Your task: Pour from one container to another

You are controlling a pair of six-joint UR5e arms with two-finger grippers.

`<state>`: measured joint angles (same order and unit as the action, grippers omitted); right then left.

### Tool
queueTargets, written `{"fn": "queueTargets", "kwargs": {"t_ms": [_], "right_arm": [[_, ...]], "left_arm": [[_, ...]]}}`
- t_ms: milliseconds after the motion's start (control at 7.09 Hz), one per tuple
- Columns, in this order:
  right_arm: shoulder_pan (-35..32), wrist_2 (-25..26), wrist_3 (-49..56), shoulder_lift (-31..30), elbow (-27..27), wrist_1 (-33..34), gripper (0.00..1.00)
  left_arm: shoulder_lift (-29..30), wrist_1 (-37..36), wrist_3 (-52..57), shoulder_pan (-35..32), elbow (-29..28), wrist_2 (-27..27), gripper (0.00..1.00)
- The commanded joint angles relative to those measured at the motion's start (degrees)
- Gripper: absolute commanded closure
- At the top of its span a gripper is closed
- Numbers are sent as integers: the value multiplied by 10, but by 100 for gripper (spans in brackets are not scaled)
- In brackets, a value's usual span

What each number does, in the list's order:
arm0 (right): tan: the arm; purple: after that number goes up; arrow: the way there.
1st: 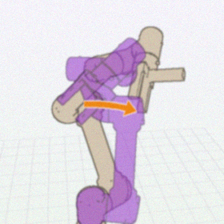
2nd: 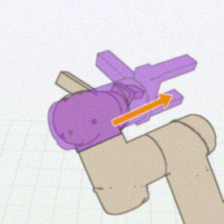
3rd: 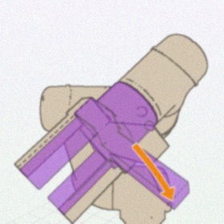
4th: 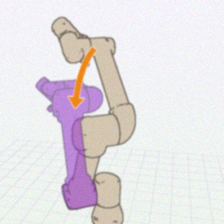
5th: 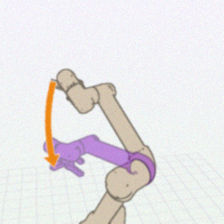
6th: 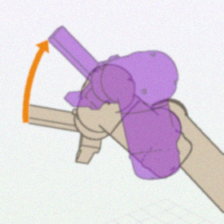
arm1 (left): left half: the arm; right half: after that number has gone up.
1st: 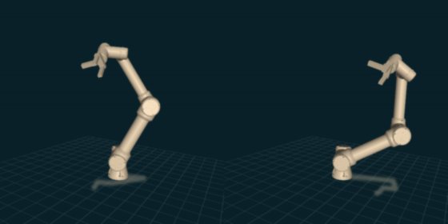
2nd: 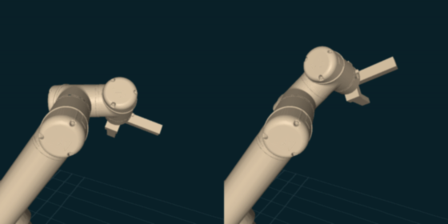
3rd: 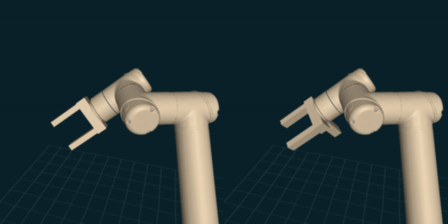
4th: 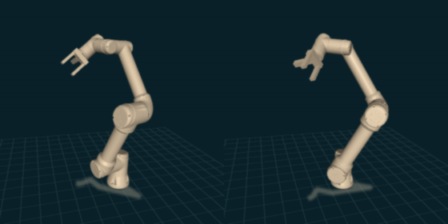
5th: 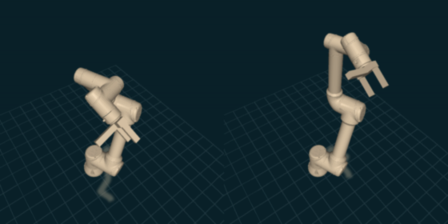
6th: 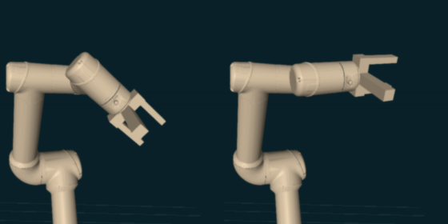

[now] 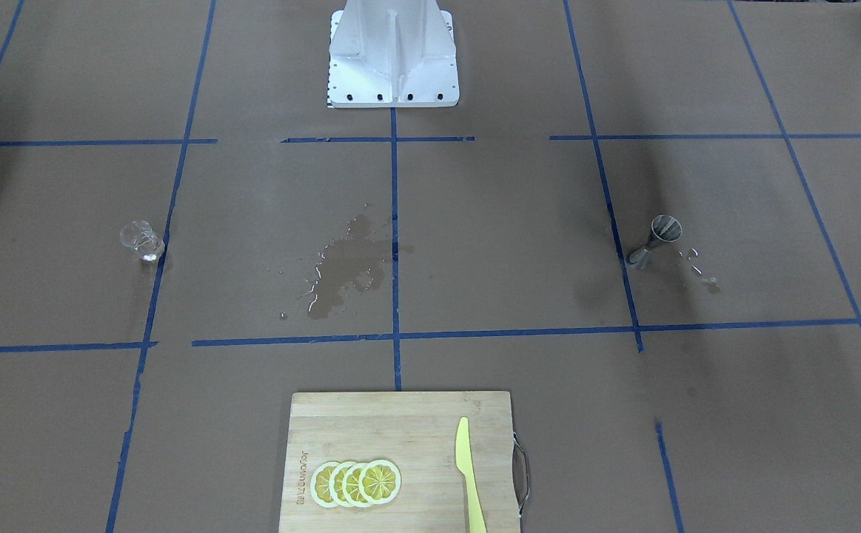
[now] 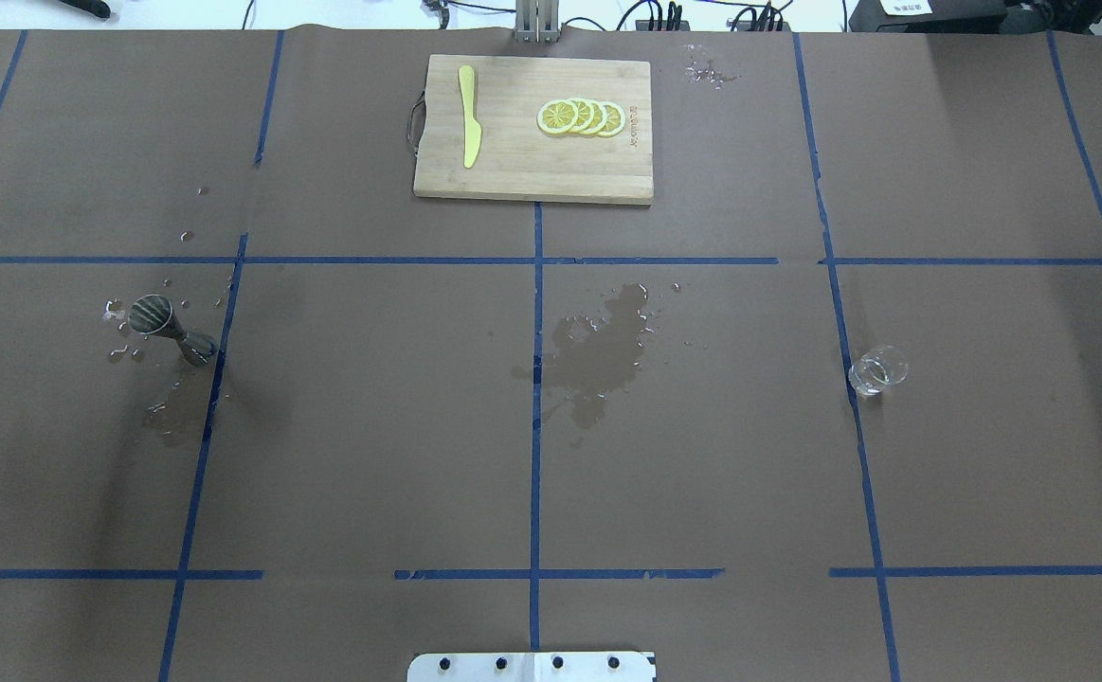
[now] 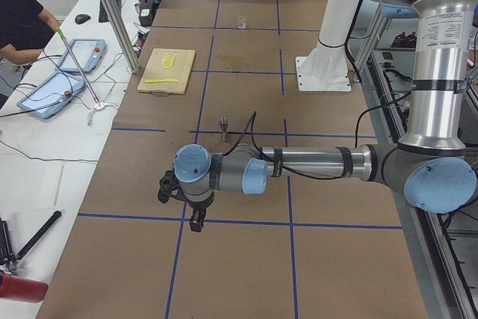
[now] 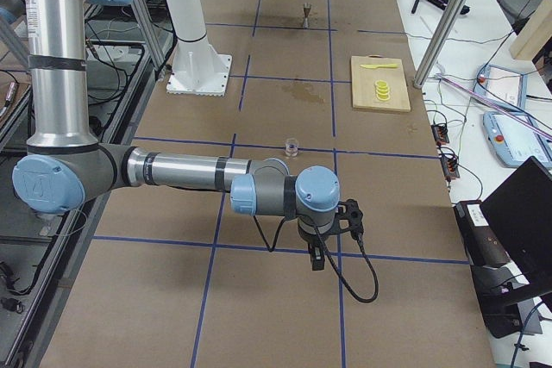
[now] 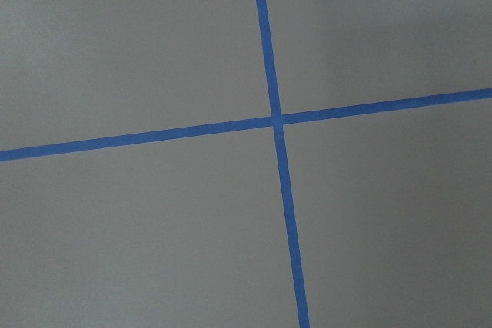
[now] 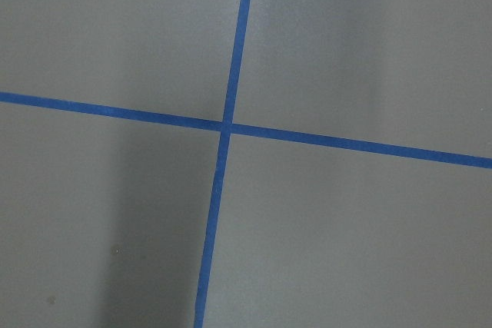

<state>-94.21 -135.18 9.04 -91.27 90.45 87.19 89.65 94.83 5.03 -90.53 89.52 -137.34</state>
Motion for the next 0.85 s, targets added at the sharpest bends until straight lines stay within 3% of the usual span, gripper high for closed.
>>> {"fn": "queueTargets", "kwargs": {"t_ms": [0, 423, 705], "right_arm": [[0, -2, -1, -1, 4, -1, 0], [0, -3, 0, 2, 8, -5, 0], [1, -11, -15, -7, 13, -67, 0]], "left_arm": [[0, 1, 1, 0, 2, 0, 0], [46, 21, -51, 0, 77, 6, 0], [57, 21, -141, 37, 199, 54, 0]]}}
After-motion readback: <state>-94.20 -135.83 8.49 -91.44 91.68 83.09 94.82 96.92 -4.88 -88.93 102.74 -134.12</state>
